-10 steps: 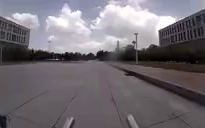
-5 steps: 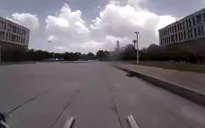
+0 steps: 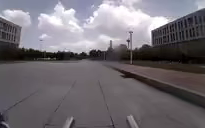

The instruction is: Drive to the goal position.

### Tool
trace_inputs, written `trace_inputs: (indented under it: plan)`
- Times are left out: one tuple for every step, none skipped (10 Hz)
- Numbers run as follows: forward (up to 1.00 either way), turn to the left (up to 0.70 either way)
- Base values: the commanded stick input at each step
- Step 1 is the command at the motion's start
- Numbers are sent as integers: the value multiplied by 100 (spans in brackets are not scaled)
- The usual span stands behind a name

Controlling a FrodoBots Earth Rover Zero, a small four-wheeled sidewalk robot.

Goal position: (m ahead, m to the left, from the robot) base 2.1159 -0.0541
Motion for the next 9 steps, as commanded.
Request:
trace_inputs:
  plan:
    - [70,0]
    - [70,0]
    - [70,0]
    - [70,0]
    - [70,0]
    - [70,0]
    - [70,0]
    - [70,0]
    - [70,0]
